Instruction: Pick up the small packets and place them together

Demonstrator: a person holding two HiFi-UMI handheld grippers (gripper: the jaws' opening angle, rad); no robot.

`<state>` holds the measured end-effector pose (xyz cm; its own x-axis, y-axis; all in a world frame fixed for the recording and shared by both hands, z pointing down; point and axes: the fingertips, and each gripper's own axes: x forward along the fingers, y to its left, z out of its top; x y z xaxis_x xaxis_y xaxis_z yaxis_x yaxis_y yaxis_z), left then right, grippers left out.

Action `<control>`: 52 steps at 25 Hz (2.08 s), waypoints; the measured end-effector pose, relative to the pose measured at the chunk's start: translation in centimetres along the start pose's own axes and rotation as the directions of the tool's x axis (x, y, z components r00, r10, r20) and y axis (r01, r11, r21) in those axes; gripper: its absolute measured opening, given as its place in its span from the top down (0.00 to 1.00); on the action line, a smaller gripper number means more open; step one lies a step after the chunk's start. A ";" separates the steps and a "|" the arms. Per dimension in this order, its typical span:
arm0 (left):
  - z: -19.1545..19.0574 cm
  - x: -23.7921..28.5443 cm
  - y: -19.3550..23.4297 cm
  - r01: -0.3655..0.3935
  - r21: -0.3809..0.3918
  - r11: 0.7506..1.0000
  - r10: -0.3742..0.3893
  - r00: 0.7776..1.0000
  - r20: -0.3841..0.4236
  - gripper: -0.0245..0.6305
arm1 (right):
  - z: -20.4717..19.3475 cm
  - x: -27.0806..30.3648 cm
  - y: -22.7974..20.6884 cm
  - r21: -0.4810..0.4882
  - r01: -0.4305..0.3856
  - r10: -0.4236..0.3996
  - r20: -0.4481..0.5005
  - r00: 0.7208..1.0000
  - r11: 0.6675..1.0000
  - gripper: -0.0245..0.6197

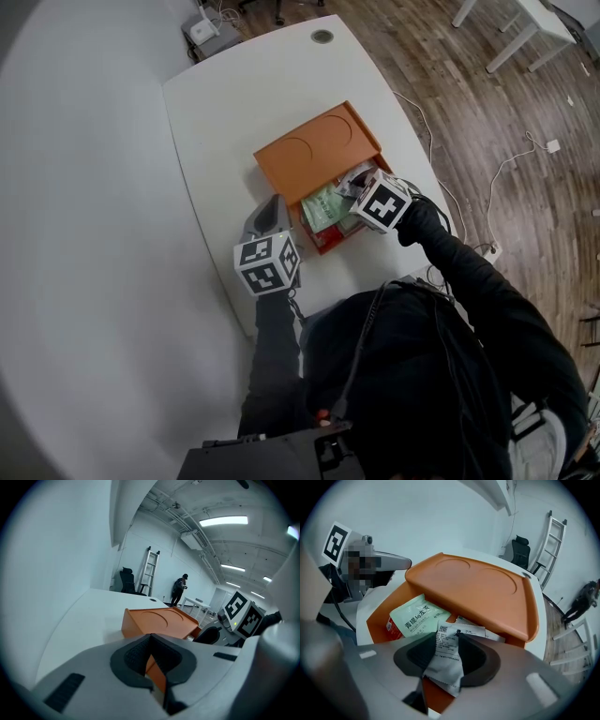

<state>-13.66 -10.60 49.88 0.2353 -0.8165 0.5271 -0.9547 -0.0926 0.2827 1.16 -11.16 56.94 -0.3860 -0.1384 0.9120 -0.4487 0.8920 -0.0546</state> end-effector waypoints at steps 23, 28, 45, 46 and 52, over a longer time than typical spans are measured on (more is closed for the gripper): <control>0.1 0.0 0.0 -0.003 -0.010 1.000 0.003 1.000 0.001 0.96 | 2.7 -10.4 -0.6 0.085 -0.031 0.008 0.259 0.966 0.996 0.92; 0.0 0.0 0.1 -0.006 -0.009 1.000 0.006 1.000 0.001 0.96 | 6.0 -13.3 -3.7 0.102 0.070 -0.103 0.371 0.923 0.992 0.92; 0.0 0.0 0.0 -0.007 -0.010 1.000 0.007 1.000 0.001 0.96 | 10.8 -7.4 -10.5 0.130 0.160 -0.195 0.339 0.920 0.979 0.93; 0.0 0.0 0.0 -0.007 -0.007 1.000 0.007 1.000 0.000 0.96 | 10.8 -7.1 -10.6 0.127 0.160 -0.194 0.331 0.923 0.979 0.93; 0.0 0.1 0.1 -0.007 -0.010 1.000 0.007 1.000 -0.001 0.96 | 10.7 -5.2 -10.8 0.100 0.167 -0.189 0.288 0.939 0.981 0.93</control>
<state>-13.75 -10.71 49.94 0.2289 -0.8168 0.5296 -0.9545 -0.0815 0.2869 -0.56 -24.71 48.40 -0.5095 -0.4228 0.7494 -0.5855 0.8086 0.0582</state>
